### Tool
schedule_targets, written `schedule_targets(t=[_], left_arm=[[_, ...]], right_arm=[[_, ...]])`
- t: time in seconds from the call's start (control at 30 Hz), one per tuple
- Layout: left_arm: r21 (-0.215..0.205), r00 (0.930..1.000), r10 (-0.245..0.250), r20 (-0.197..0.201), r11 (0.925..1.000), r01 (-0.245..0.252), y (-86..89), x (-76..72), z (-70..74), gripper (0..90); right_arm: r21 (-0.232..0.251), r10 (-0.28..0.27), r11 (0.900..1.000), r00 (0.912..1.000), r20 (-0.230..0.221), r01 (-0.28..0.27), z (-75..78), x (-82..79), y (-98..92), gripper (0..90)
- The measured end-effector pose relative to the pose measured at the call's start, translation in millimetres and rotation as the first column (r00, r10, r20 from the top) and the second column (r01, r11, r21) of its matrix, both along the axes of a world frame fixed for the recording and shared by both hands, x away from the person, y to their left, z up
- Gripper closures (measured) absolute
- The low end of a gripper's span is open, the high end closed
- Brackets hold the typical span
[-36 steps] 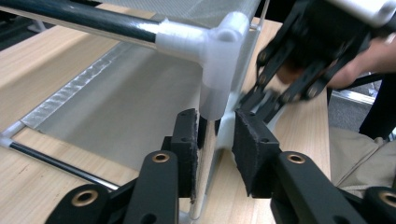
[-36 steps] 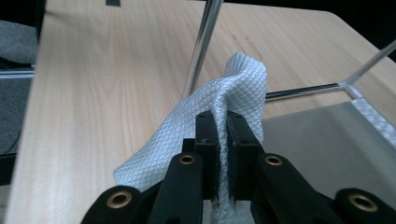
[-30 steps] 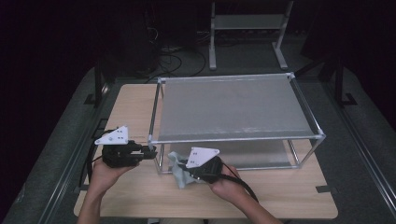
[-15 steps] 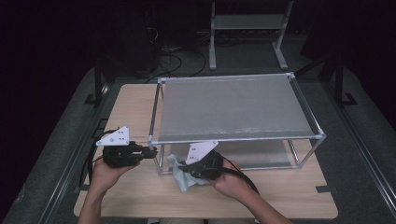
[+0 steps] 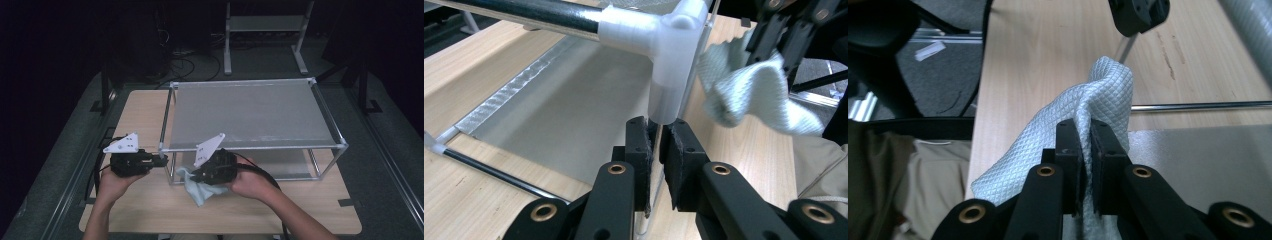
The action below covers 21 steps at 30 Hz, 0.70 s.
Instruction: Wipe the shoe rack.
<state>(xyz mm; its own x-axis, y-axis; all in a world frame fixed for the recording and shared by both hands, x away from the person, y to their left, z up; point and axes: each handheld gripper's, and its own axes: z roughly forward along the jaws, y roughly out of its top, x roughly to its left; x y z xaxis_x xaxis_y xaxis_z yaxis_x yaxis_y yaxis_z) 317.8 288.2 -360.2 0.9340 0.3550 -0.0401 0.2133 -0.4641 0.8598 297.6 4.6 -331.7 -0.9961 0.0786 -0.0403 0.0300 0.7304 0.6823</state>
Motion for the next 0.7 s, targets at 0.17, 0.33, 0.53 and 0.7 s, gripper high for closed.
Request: schedule_targets(t=[0.17,0.33,0.53,0.7], left_arm=[[0.004,1.0000,0.002,-0.001,1.0000,-0.002,2.7,4.6,0.5,81.2],[0.014,1.0000,0.000,0.003,0.9999,0.000,6.0,5.9,1.2,81.4],[0.013,1.0000,0.001,0.006,0.9999,-0.001,11.7,3.3,1.2,81.4],[0.006,1.0000,-0.002,0.005,1.0000,0.002,14.5,0.1,0.5,81.4]], right_arm=[[-0.030,0.036,0.999,0.9987,-0.035,-0.037,19.2,5.0,4.1,83.4],[-0.031,0.066,0.997,0.9967,-0.048,-0.067,49.2,7.2,8.6,83.4],[-0.011,0.061,0.998,0.9982,0.001,-0.061,94.9,15.3,13.0,83.4],[-0.032,0.031,0.999,0.9995,0.007,-0.030,100.8,37.1,29.0,83.5]])
